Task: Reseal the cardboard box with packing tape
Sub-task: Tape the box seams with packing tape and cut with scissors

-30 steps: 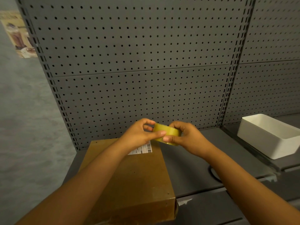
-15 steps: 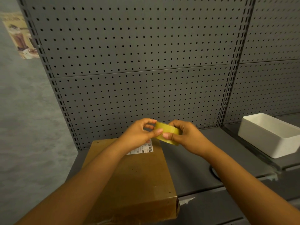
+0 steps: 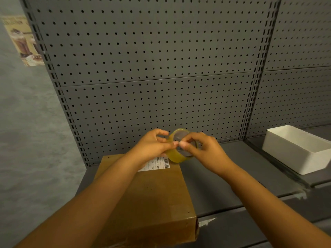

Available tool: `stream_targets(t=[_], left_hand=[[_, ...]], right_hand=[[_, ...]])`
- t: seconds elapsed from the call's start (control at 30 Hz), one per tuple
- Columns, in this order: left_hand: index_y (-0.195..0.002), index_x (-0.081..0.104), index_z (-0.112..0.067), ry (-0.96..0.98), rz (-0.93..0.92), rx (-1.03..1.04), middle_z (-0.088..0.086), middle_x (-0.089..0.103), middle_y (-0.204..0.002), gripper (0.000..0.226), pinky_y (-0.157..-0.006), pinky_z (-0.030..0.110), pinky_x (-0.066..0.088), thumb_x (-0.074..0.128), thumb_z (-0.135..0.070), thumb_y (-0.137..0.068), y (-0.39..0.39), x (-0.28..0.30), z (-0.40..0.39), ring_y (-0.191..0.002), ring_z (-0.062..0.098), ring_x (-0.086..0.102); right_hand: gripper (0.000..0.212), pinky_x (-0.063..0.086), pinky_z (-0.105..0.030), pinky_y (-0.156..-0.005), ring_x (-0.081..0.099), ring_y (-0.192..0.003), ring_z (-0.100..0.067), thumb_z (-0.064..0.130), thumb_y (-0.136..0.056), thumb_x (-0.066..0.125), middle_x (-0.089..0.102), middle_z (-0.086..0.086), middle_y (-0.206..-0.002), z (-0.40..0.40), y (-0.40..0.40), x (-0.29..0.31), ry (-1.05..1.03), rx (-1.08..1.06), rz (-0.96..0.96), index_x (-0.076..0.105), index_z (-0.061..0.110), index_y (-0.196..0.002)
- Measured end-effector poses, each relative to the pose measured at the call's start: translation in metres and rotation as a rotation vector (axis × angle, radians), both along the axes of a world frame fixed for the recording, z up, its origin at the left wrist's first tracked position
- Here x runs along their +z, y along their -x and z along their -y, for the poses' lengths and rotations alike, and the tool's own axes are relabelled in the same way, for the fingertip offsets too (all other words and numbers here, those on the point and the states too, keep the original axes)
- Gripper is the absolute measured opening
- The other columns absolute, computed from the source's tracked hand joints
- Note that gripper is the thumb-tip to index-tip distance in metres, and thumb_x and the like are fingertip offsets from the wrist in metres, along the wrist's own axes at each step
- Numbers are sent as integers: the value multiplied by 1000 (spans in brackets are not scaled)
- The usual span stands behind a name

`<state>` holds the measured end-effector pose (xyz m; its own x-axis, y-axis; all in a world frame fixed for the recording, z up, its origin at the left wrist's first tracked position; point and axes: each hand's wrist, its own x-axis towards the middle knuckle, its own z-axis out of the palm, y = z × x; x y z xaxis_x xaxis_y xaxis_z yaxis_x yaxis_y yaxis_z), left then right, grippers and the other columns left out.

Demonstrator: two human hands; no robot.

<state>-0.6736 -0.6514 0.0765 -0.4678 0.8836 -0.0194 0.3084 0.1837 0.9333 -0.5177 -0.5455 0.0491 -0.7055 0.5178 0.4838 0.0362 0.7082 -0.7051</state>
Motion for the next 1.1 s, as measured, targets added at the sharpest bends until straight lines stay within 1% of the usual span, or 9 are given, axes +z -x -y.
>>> stream_targets(t=[0.13, 0.23, 0.33, 0.4, 0.53, 0.67, 0.8, 1.03, 1.1], left_hand=[[-131, 47, -28, -94, -251, -117, -10, 53, -128, 64, -81, 20, 52, 78, -14, -77, 1, -2, 5, -102, 7, 62], [-133, 46, -36, -131, -418, -249, -15, 51, -132, 71, -99, 21, 44, 78, -7, -76, -1, -2, 7, -117, 2, 52], [-132, 45, -43, -153, -580, -309, -20, 47, -136, 72, -99, 16, 37, 75, -6, -78, -3, -1, 7, -123, -2, 43], [-135, 44, -42, -174, -642, -301, -18, 45, -140, 71, -100, 16, 34, 72, -6, -80, -3, -2, 7, -127, -1, 39], [-145, 30, -40, -95, -519, -244, -16, 36, -145, 78, -103, 21, 30, 72, -18, -83, 6, -5, 9, -131, -1, 33], [-142, 41, -25, -47, -214, -198, -7, 50, -137, 56, -99, 24, 44, 63, -20, -90, 8, -5, 4, -115, 1, 53], [-135, 50, -22, -109, -284, -111, -13, 57, -118, 57, -76, 8, 45, 71, -27, -83, 6, -11, 2, -98, -10, 55], [-118, 65, -14, -234, -308, 68, -5, 68, -105, 49, -73, 9, 50, 81, -14, -71, 8, -16, 0, -93, -2, 62], [-111, 68, -14, -243, -318, 100, -5, 69, -100, 42, -72, 11, 51, 82, -15, -71, 9, -16, 1, -91, 0, 64]], right_hand=[[15, 41, -14, -85, 52, -102, -6, 34, -94, 55, 56, 6, -104, -12, -1, 2, -4, -180, -110, 57, 20, -101], [33, 42, -15, -88, 53, -109, -2, 41, -96, 48, 57, 10, -119, -15, -1, 8, 172, -40, 57, 56, 23, -123], [41, 49, -30, -89, 63, -99, -9, 51, -93, 44, 67, 2, -107, -17, -2, 7, 267, 116, 223, 62, 23, -115], [45, 49, -39, -87, 63, -87, -17, 54, -87, 48, 67, -11, -98, -19, -4, 5, 279, 135, 210, 66, 15, -102], [43, 44, -31, -76, 56, -75, -14, 48, -84, 54, 63, -14, -82, -18, -6, 3, 293, 142, 102, 66, 8, -90], [35, 42, -26, -68, 52, -69, -12, 39, -88, 56, 60, -8, -77, -16, -3, -1, 248, 130, 78, 66, 5, -89], [26, 43, -26, -65, 54, -68, -11, 32, -91, 59, 62, -10, -77, -15, 4, -8, 208, 108, 67, 68, 7, -89], [21, 44, -32, -63, 54, -67, -13, 29, -91, 61, 63, -12, -76, -12, 18, -13, 153, 58, 42, 67, 9, -85], [19, 43, -28, -61, 52, -64, -9, 28, -91, 62, 60, -3, -70, -10, 21, -14, 158, 54, 30, 67, 11, -83]])
